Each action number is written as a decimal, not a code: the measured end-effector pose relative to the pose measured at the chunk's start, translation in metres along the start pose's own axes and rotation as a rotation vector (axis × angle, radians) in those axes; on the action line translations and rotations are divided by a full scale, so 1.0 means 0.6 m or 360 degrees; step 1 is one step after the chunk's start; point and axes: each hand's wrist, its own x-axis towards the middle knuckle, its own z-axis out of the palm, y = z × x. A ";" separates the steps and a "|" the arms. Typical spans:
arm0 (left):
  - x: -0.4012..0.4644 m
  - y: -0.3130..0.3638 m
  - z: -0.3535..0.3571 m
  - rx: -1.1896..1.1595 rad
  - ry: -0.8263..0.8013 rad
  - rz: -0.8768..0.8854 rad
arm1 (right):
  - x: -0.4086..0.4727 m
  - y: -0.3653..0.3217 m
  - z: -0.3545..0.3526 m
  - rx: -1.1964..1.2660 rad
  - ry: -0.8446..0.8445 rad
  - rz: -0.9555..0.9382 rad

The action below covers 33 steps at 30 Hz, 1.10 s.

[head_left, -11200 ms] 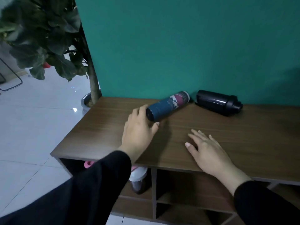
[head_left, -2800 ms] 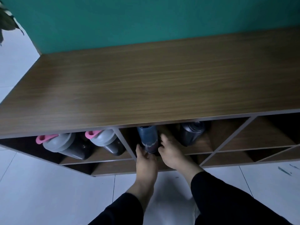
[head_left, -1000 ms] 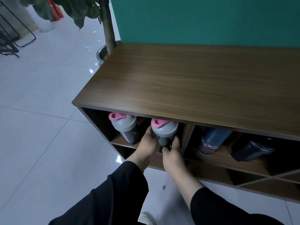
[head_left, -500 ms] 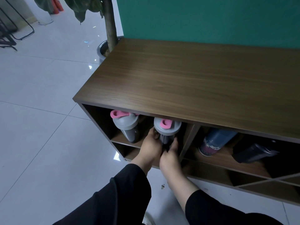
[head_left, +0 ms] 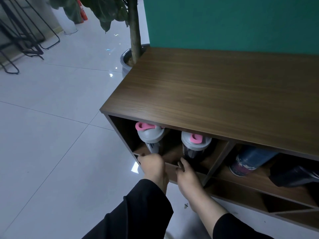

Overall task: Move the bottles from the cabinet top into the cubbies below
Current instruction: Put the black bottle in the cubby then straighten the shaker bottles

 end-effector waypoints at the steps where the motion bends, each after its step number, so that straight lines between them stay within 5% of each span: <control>1: 0.002 0.007 -0.005 -0.0104 0.0091 0.0082 | 0.001 -0.006 0.007 -0.0030 -0.0049 -0.0013; 7: 0.004 0.026 -0.011 -0.0216 -0.0055 0.0315 | 0.021 -0.036 0.036 -0.0254 -0.0212 -0.0176; 12: -0.001 0.016 -0.004 -0.0371 -0.0304 0.0318 | 0.044 -0.053 0.065 -0.0061 -0.0185 -0.0318; 22: 0.004 0.010 -0.014 -0.0059 0.0018 0.0316 | 0.082 -0.055 0.060 0.0100 -0.0099 -0.0375; 33: 0.004 0.015 -0.010 -0.0242 -0.0181 0.0330 | 0.083 -0.042 0.069 0.0055 -0.0161 -0.0356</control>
